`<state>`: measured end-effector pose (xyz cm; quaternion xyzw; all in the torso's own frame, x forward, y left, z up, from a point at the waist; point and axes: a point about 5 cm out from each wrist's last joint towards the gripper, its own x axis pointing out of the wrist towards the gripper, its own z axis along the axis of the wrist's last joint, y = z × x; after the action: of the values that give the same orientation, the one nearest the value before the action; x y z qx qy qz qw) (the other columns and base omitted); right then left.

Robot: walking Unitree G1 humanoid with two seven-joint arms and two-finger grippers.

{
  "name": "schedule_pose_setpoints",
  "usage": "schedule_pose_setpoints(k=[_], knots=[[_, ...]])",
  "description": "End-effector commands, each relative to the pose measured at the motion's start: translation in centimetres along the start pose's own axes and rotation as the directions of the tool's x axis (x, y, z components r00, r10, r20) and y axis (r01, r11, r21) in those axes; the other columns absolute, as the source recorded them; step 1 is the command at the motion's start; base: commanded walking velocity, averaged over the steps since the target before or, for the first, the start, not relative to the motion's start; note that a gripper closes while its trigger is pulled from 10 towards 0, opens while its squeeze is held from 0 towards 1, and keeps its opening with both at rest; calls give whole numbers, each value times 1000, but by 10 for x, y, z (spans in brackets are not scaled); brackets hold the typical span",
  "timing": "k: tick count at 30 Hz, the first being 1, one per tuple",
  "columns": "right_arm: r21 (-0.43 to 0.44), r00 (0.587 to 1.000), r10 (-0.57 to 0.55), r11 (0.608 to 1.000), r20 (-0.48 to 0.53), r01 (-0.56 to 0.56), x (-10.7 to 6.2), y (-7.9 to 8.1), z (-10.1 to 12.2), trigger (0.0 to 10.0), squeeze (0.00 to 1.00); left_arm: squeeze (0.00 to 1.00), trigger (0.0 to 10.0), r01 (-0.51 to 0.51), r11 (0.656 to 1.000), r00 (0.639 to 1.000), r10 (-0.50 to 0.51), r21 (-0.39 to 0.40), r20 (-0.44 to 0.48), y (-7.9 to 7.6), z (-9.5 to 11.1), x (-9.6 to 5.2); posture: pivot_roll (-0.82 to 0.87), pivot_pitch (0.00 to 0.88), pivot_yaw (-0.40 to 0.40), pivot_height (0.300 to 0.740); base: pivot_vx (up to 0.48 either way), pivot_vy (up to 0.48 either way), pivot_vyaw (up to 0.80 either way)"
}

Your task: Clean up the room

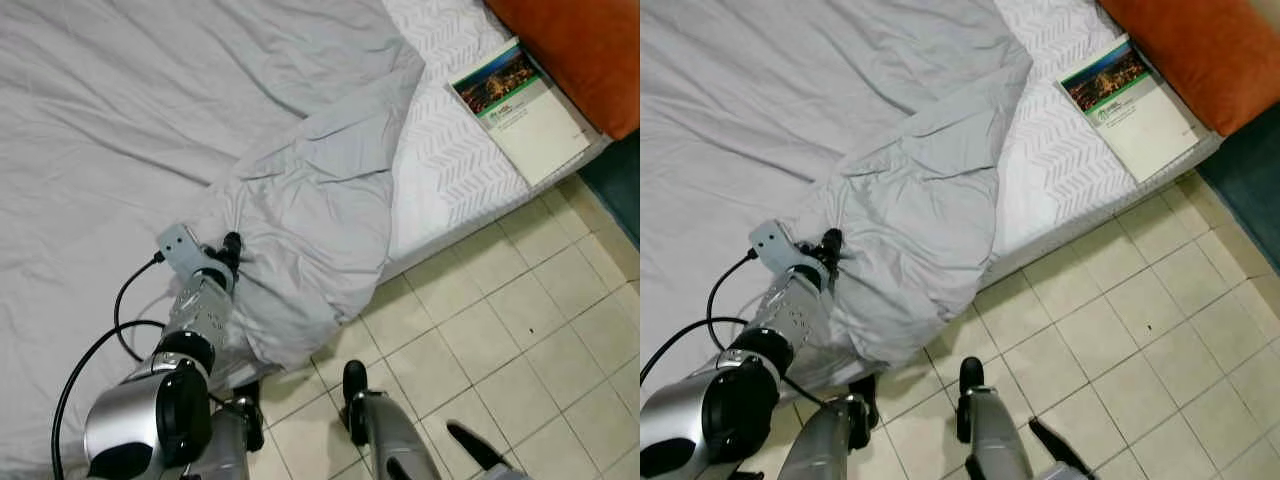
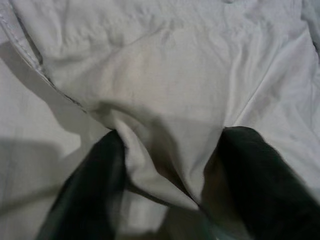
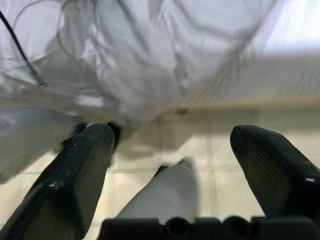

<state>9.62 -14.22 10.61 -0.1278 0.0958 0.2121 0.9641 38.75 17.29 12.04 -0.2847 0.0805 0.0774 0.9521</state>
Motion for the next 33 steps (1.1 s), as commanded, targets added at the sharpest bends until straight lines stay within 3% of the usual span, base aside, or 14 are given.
schedule_pose_setpoints(k=[1,2,3,4,10,17,20,21,23,24,26,29,30,33], knots=[[-41,997,34,998,-69,-37,0,3,-22,10000,0,0,0,-27,1000,997,26,-11,-67,7,-16,-4,-437,669,-58,740,0,0,0],[-41,997,34,998,-69,-37,0,3,-22,10000,0,0,0,-27,1000,997,26,-11,-67,7,-16,-4,-437,669,-58,740,0,0,0],[-127,996,78,988,-48,-83,17,0,-35,10000,0,0,0,-21,1000,999,20,-14,-49,5,-10,-2,-413,670,-47,740,0,0,0],[-127,996,78,988,-48,-83,17,0,-35,10000,0,0,0,-21,1000,999,20,-14,-49,5,-10,-2,-413,670,-47,740,0,0,0],[-270,990,139,953,-17,-138,54,-8,-45,10000,0,0,0,9,1000,1000,-9,24,4,2,9,2,-347,677,-18,740,0,0,0],[-307,990,142,943,13,-131,61,-11,-46,10000,0,0,0,57,994,998,-57,97,0,-3,8,2,-319,658,1,740,0,0,0],[-342,991,126,934,45,-103,63,-17,-48,10000,0,0,0,129,973,991,-123,192,-44,-6,-8,-2,-292,638,12,740,0,0,0],[-342,991,126,934,45,-103,63,-17,-48,10000,0,0,0,129,973,991,-123,192,-44,-6,-8,-2,-292,638,12,740,0,0,0],[-392,994,77,919,75,-42,69,-33,-47,10000,0,0,0,164,945,986,-149,283,-75,3,-28,-10,-273,563,34,740,0,0,0],[-392,994,77,919,75,-42,69,-33,-47,10000,0,0,0,164,945,986,-149,283,-75,3,-28,-10,-273,563,34,740,0,0,0],[-406,995,27,914,93,13,73,-48,-44,10000,0,0,0,182,936,983,-164,302,-84,8,-38,-15,-260,517,41,740,0,0,0],[-406,995,27,914,93,13,73,-48,-44,10000,0,0,0,182,936,983,-164,302,-84,8,-38,-15,-260,517,41,740,0,0,0],[-395,995,-51,915,84,81,76,-65,-46,10000,0,0,0,208,922,978,-186,326,-99,8,-45,-18,-234,409,60,740,0,0,0],[-341,985,-155,925,68,169,76,-84,-51,10000,0,0,0,261,894,965,-231,363,-125,3,-51,-21,-223,336,71,740,0,0,0]])
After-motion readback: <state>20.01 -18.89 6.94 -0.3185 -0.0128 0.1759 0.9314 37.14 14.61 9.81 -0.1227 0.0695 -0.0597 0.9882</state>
